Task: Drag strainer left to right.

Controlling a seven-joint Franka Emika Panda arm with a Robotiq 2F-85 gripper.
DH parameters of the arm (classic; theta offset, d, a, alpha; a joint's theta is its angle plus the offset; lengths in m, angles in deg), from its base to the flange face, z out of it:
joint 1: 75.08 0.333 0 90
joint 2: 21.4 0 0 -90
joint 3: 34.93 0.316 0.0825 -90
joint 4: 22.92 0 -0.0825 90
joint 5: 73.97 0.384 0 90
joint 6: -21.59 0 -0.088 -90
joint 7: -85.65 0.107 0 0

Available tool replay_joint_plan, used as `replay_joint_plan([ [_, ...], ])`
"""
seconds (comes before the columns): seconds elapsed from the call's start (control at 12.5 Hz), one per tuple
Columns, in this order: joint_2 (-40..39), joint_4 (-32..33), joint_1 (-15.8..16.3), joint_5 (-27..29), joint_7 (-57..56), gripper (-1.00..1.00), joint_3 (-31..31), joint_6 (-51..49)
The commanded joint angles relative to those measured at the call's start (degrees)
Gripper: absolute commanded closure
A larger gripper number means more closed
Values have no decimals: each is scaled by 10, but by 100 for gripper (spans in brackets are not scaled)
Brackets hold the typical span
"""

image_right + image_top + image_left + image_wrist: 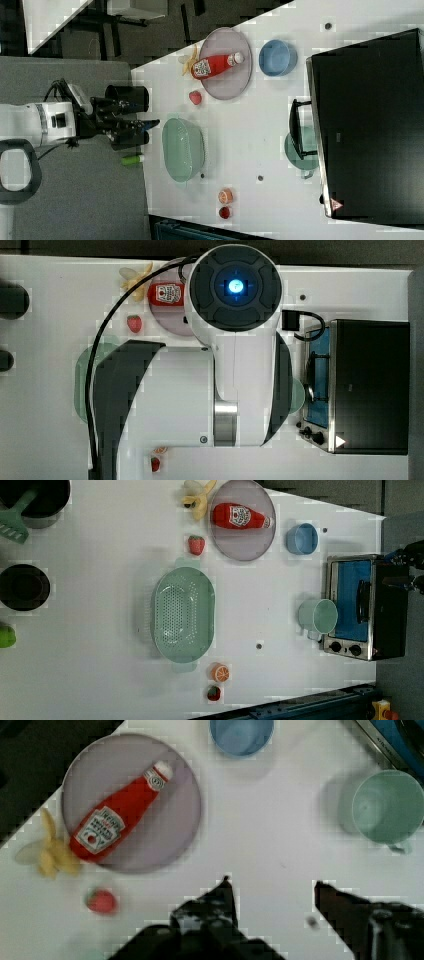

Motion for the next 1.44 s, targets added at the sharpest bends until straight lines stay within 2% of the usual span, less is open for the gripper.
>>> replay_joint_plan([
  [0.08, 226, 85, -17, -6, 53, -59, -27, -132],
  [0.24, 226, 86, -17, -5, 53, -100, -25, -132],
  [0.4, 221, 87, -10, 10, 53, -100, -11, -118],
  [0.64, 182, 90, 8, 39, 79, -100, 55, -74],
  [0.8, 141, 90, 10, 39, 171, -100, 117, -57],
  [1.12, 39, 91, 13, 38, 430, -100, 237, 8],
  [1.44, -69, 109, 15, 35, 668, -100, 318, 119],
])
